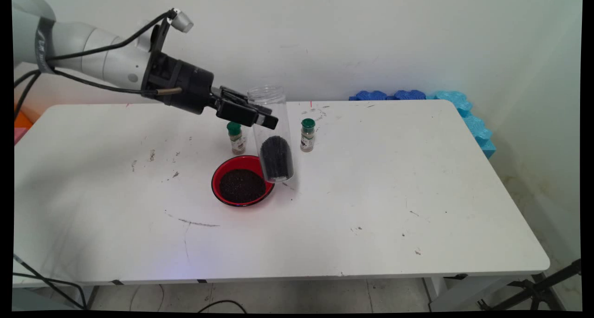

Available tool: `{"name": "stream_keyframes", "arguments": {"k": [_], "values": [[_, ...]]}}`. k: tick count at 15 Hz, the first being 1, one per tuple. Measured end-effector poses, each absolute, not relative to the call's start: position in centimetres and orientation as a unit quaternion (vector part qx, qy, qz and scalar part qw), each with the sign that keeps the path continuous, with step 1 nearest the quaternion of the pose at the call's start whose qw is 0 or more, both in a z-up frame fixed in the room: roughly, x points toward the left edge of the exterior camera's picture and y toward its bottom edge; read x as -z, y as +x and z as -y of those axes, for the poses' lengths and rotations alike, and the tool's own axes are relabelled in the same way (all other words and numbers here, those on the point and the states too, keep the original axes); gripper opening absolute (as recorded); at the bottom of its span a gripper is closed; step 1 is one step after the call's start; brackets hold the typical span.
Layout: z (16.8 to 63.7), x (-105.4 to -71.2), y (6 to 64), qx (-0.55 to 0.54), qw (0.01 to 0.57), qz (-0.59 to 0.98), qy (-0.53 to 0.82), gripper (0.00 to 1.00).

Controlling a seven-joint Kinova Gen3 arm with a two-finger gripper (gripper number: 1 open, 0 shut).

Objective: Pour the black seasoning powder in the red bowl

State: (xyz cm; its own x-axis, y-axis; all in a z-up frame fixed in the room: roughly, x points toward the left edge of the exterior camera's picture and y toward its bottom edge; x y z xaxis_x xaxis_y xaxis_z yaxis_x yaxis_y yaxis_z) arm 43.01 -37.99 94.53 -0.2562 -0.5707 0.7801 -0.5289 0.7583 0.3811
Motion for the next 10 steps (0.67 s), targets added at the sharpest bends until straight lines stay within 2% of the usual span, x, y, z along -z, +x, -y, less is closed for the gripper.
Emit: {"name": "stream_keyframes", "arguments": {"k": [10], "values": [[38.3,-96.0,41.3,-0.059,0.508,0.826,0.236,0.0]]}}
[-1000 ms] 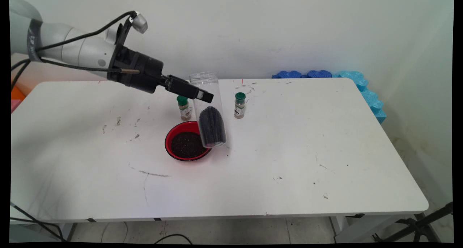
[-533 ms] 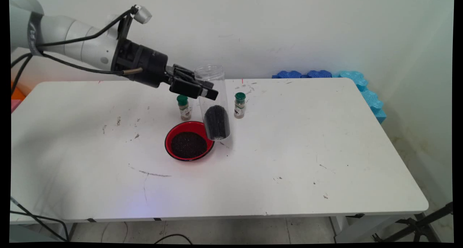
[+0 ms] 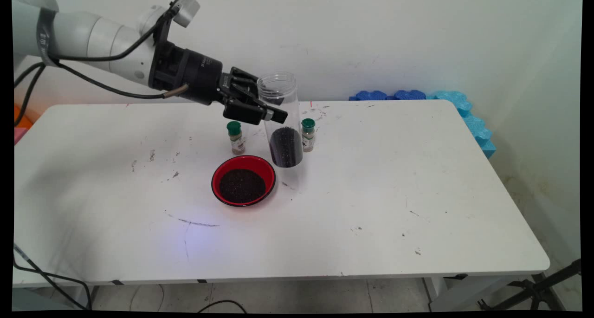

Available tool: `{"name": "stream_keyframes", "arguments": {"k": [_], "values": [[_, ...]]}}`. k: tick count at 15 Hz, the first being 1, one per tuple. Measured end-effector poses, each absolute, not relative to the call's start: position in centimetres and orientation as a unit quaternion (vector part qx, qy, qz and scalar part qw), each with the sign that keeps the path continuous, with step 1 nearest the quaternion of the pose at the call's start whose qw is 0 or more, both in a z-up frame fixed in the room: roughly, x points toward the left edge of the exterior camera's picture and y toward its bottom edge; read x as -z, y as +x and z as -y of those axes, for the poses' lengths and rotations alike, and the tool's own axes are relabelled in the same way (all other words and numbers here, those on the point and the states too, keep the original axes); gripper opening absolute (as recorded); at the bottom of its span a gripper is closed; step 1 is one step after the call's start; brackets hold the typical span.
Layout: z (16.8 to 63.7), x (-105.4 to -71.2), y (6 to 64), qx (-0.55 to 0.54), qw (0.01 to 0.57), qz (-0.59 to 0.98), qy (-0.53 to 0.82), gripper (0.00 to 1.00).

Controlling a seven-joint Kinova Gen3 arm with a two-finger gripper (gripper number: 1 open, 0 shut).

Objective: Pour the black seasoning powder in the red bowl, then place the picked object on the table

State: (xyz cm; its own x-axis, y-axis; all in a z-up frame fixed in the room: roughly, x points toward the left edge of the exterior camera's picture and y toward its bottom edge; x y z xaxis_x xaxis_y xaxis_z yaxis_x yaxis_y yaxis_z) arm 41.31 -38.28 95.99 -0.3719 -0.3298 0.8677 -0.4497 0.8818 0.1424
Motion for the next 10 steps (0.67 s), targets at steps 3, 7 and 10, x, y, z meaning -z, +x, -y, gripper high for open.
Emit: {"name": "stream_keyframes", "arguments": {"k": [3,7,10], "values": [[38.3,-96.1,41.0,-0.074,0.507,0.832,0.215,0.0],[38.4,-96.2,40.5,-0.091,0.504,0.837,0.191,0.0],[38.4,-96.1,40.2,-0.098,0.503,0.84,0.18,0.0]]}}
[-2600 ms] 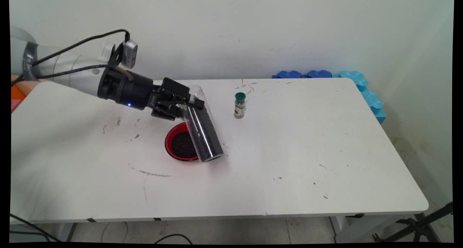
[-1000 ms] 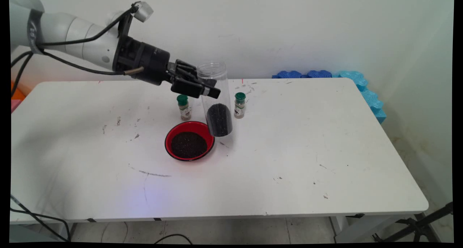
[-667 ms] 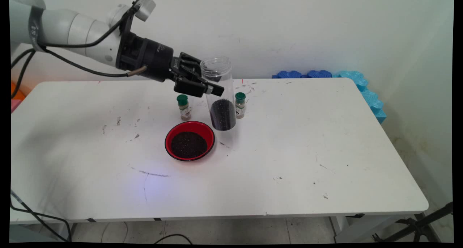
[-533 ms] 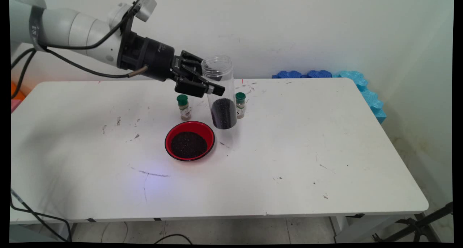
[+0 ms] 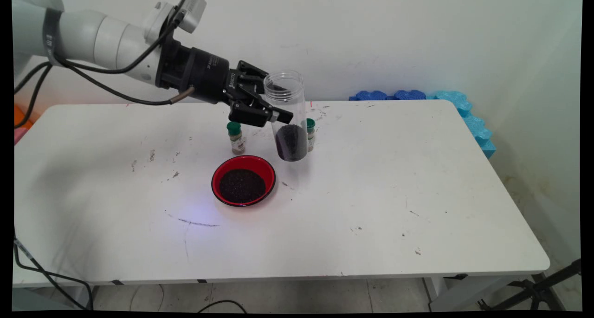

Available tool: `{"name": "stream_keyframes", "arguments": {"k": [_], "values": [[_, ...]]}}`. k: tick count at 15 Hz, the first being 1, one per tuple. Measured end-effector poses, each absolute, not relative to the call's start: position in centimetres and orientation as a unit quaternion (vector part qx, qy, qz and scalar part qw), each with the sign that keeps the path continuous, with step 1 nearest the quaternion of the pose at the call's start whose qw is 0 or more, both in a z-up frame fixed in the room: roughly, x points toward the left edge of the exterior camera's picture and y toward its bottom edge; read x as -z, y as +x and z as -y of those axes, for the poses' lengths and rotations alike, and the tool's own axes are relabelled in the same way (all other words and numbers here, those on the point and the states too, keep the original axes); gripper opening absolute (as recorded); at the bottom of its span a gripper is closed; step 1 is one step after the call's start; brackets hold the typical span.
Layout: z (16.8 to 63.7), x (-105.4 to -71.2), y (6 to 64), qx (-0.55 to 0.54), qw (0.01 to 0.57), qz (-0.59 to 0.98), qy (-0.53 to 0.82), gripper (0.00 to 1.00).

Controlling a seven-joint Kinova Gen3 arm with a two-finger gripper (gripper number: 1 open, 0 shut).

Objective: Place the picked object on the table

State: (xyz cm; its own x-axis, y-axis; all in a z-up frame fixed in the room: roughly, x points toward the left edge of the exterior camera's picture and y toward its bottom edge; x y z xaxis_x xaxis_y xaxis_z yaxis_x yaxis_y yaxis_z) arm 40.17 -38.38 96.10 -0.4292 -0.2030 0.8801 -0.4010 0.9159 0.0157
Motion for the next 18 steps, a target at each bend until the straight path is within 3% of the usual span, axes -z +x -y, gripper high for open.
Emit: {"name": "stream_keyframes", "arguments": {"k": [18], "values": [[38.4,-88.7,34.8,-0.072,0.492,0.841,0.213,0.0]]}}
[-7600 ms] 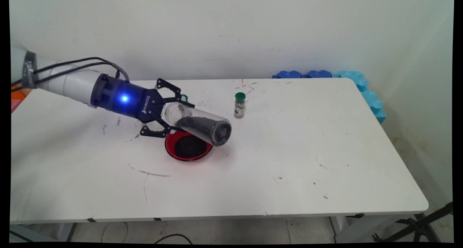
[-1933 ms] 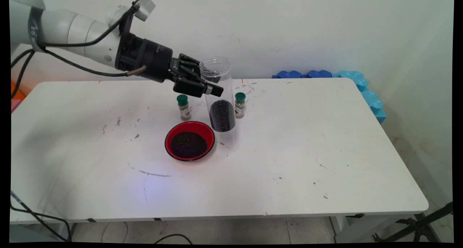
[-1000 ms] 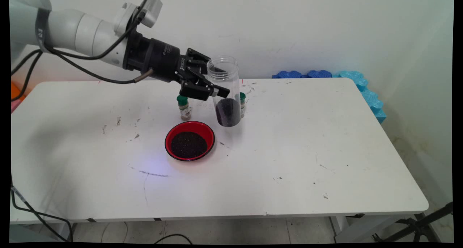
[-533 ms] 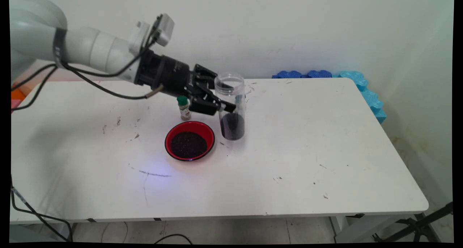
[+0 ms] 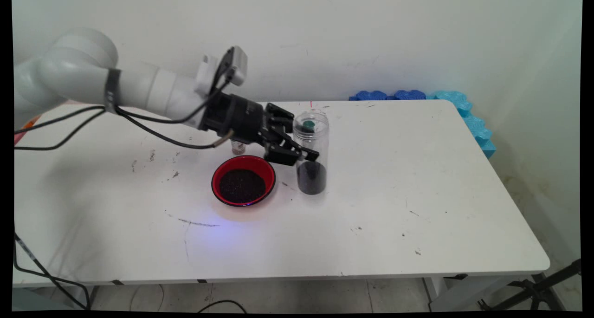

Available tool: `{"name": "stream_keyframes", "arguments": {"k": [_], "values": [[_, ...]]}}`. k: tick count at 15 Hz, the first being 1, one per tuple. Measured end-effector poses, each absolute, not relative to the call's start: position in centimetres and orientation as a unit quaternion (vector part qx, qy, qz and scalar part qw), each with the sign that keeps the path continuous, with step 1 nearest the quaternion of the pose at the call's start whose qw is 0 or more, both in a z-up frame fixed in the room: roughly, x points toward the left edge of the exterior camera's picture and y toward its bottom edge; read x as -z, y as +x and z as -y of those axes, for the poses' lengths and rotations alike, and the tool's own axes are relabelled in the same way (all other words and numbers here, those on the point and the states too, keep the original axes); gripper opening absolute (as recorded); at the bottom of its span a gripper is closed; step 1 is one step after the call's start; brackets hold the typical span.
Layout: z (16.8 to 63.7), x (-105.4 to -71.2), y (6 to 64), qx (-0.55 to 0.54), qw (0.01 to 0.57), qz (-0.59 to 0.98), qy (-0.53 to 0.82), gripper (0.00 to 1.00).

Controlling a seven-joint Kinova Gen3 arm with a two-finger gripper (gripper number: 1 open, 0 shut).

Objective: Place the picked object on the table

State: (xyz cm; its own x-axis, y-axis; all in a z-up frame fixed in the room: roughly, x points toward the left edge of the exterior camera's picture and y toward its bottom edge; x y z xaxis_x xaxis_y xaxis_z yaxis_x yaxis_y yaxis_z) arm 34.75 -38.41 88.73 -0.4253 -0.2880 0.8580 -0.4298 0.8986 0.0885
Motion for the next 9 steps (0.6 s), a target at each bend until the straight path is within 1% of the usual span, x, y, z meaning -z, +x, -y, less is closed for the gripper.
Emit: {"name": "stream_keyframes", "arguments": {"k": [9], "values": [[39.1,-85.5,32.0,-0.075,0.485,0.843,0.221,0.0]]}}
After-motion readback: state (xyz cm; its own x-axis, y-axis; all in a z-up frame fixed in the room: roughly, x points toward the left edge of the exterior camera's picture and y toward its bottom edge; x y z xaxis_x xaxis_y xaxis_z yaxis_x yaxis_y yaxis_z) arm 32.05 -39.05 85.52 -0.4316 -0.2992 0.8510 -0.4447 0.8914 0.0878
